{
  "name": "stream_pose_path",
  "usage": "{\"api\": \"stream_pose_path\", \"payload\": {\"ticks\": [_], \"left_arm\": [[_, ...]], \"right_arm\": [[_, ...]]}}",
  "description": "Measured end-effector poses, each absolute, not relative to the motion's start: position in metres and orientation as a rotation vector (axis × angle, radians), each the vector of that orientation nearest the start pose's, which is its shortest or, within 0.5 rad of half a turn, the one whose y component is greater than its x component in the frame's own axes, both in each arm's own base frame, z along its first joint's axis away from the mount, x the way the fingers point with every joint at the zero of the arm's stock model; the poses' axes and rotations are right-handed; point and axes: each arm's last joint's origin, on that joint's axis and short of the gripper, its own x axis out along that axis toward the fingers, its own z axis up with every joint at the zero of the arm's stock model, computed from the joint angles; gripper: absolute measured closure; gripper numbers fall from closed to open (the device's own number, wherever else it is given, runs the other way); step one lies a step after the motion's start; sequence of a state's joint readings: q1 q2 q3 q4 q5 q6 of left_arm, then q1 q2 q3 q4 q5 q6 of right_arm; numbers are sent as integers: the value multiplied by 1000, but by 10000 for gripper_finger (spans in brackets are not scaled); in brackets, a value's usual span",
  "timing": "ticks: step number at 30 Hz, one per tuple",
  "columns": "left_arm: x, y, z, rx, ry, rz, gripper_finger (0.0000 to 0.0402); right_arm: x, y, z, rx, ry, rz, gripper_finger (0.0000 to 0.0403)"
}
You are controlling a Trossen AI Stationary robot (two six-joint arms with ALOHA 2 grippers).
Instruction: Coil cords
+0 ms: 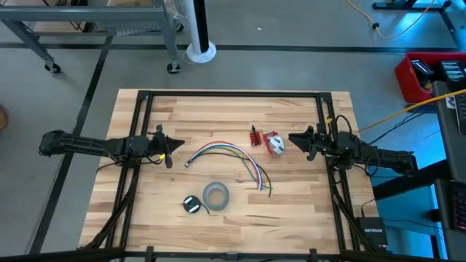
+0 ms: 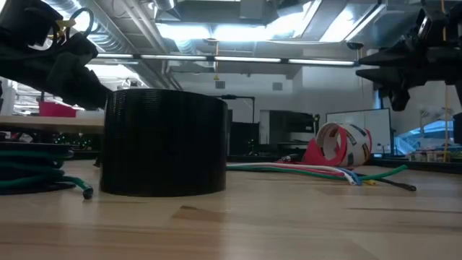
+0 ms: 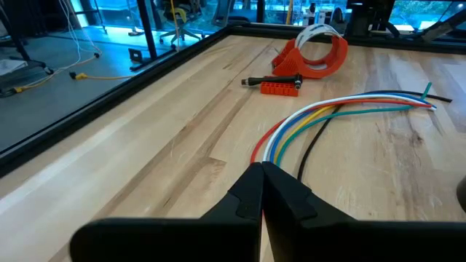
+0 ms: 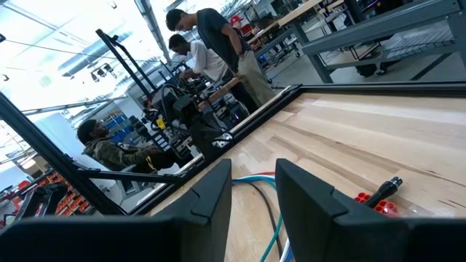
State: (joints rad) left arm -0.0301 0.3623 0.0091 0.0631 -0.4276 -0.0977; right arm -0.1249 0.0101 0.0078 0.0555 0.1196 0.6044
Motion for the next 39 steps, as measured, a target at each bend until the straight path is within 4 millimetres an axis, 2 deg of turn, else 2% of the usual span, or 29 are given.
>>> {"api": "stream_pose_path", "payload": {"ticks": [6, 10, 13, 19, 23, 26, 30, 33, 39], "left_arm": [[114, 9, 142, -30, 265, 408, 402], [114, 9, 142, -30, 265, 408, 402], [114, 9, 142, -29, 265, 408, 402], [114, 9, 142, -30, 265, 408, 402], [114, 9, 142, -135, 242, 424, 402], [114, 11, 143, -207, 208, 499, 402], [114, 12, 146, -353, 130, 524, 402], [114, 12, 146, -421, 112, 530, 402], [114, 12, 146, -445, 106, 531, 402]], "right_arm": [[96, -15, 171, 646, -130, -209, 291], [96, -15, 173, 808, -170, -189, 291], [95, -14, 183, 872, -216, -115, 291], [88, -12, 232, 843, -313, -34, 291], [99, -13, 252, 841, -247, -44, 291], [118, -14, 259, 848, -144, -61, 291], [160, -19, 261, 866, 44, -102, 291], [197, -21, 266, 879, 167, -86, 291], [283, -24, 272, 927, 399, 111, 291]]}}
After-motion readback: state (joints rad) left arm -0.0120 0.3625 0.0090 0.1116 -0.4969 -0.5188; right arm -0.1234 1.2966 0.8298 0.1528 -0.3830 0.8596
